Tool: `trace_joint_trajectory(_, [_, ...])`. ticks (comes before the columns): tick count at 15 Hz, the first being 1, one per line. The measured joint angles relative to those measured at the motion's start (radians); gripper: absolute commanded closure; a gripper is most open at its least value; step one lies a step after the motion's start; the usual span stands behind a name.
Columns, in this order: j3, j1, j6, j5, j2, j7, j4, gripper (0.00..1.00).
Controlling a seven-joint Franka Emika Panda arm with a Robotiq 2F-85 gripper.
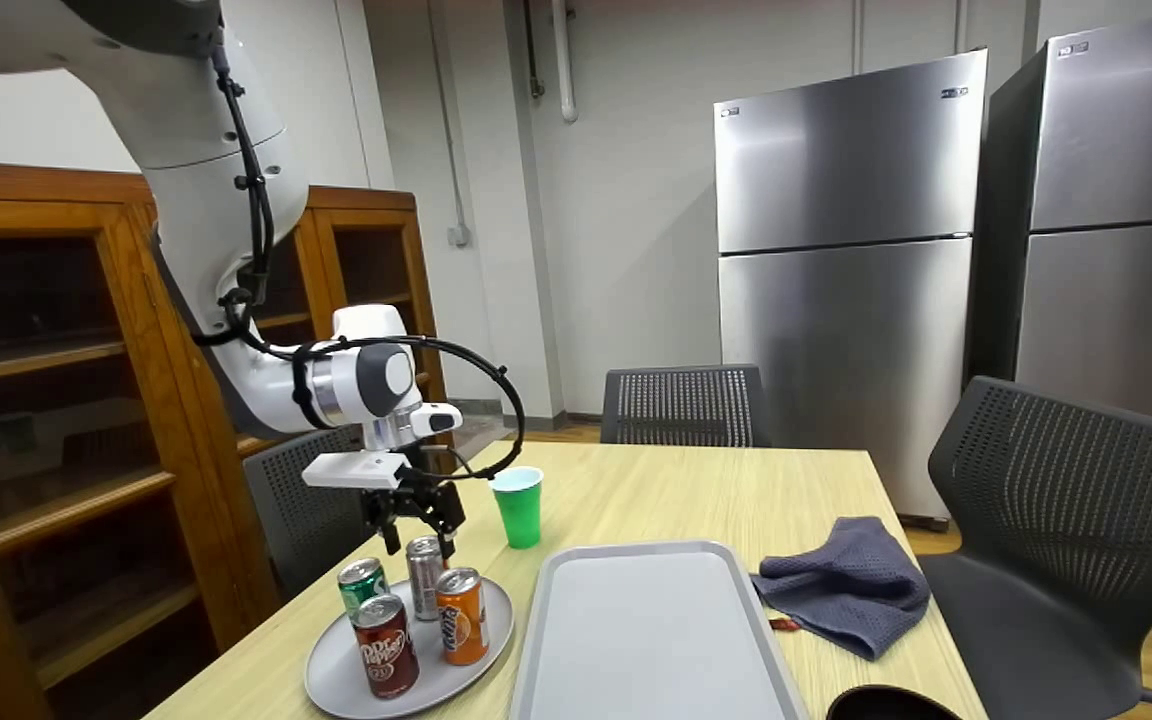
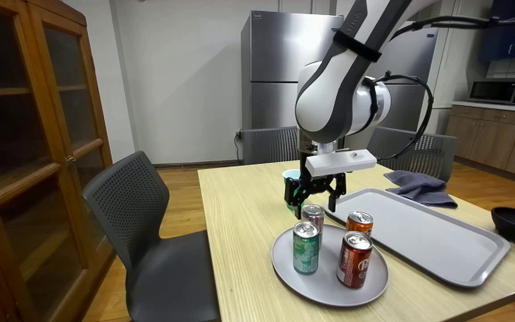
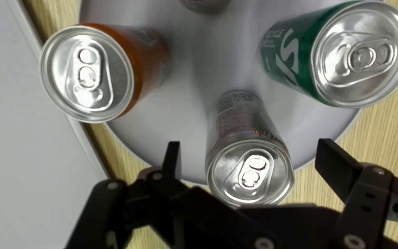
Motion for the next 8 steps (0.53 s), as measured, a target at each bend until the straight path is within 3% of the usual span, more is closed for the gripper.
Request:
trace_joint_trajectory(6, [-0.020, 0.025, 0.002, 0.000, 0.031, 0.000, 0.036, 0.00])
trace_joint_trajectory(7, [-0.023, 0.028, 0.002, 0.000, 0.035, 0.000, 0.041, 0.25])
trace_joint_trajectory(8, [-0.026, 0.030, 0.002, 0.000, 0.039, 0.000, 0.046, 0.26])
